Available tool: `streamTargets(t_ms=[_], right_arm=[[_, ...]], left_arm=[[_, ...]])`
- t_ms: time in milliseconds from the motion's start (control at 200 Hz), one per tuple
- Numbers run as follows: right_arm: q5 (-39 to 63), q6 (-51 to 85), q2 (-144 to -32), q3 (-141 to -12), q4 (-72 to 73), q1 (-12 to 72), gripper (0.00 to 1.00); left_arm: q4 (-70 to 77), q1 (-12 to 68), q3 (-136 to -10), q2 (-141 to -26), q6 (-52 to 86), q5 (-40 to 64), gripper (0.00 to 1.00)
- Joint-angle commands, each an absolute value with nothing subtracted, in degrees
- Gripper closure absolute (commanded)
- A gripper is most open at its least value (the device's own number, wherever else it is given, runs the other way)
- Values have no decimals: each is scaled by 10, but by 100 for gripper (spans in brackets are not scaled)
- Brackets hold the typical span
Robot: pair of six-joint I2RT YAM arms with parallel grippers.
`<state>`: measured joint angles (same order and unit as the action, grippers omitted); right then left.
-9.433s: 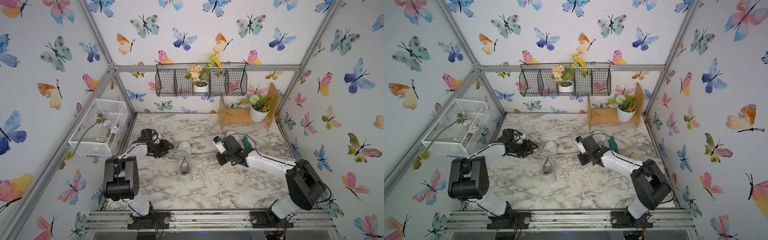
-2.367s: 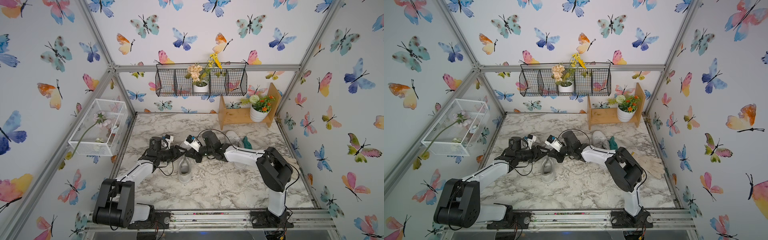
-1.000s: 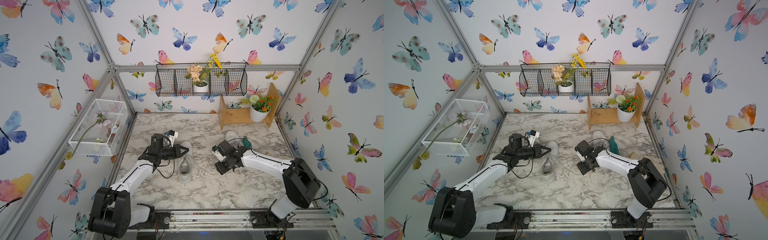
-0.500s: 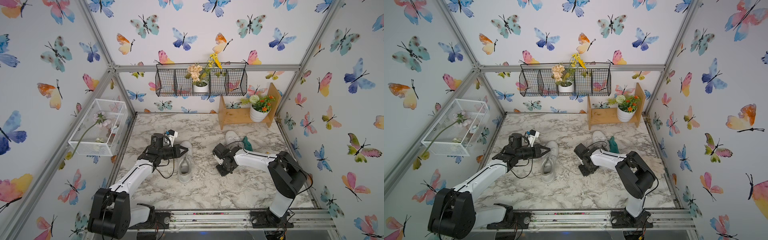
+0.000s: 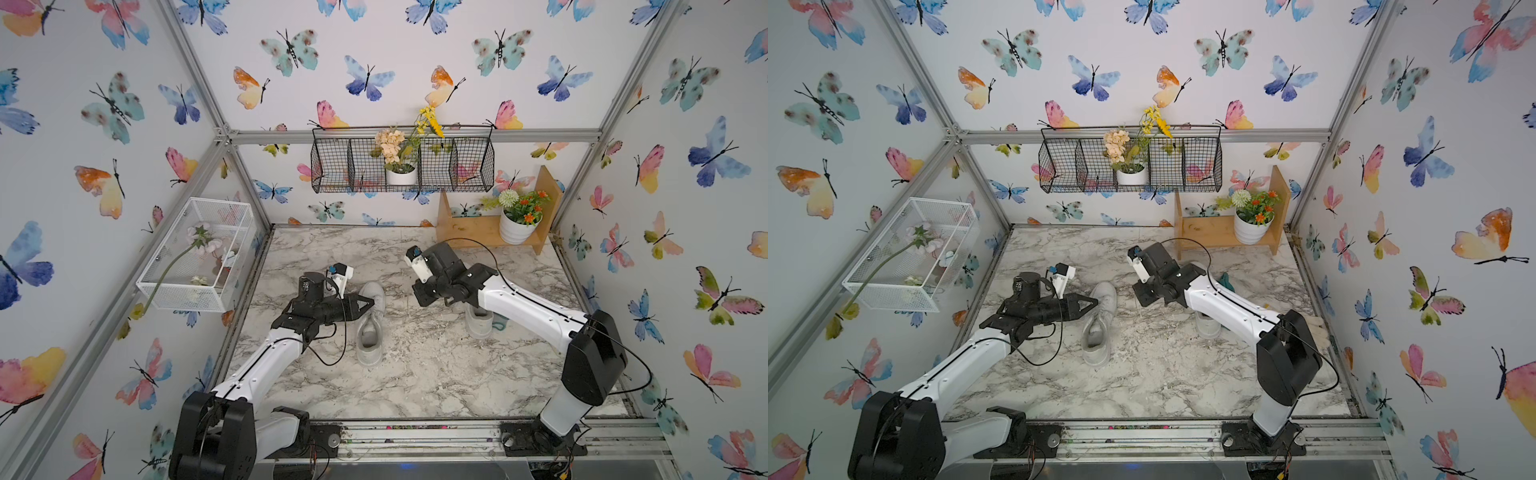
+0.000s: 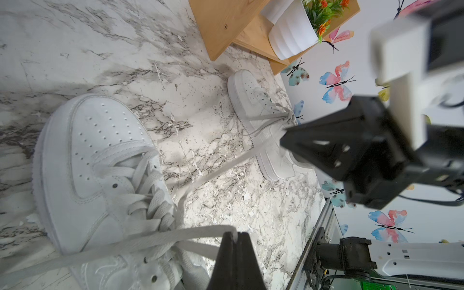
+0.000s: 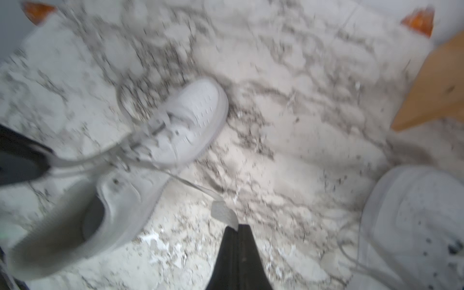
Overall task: Tie the shoes
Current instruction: Wrap the shoelace around the shoelace.
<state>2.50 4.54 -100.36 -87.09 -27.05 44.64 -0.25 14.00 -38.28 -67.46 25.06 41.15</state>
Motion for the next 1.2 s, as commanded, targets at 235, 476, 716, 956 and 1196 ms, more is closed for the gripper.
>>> streamTargets(t_ms=[235, 476, 716, 956, 1196], right_arm=[[158, 19, -1206, -1094, -155, 455, 98], [200, 31, -1317, -1170, -114, 466, 88], [158, -18, -1308, -1154, -120, 464, 44], [144, -74, -1140, -954, -59, 431, 30], [257, -103, -1002, -736, 25, 382, 29]], left_arm=[[12, 143, -364, -660, 245, 399, 100], [18, 143, -363, -665, 250, 403, 100], [22, 143, -362, -664, 259, 404, 100], [15, 143, -377, -674, 269, 398, 100], [16, 143, -385, -684, 269, 396, 100]])
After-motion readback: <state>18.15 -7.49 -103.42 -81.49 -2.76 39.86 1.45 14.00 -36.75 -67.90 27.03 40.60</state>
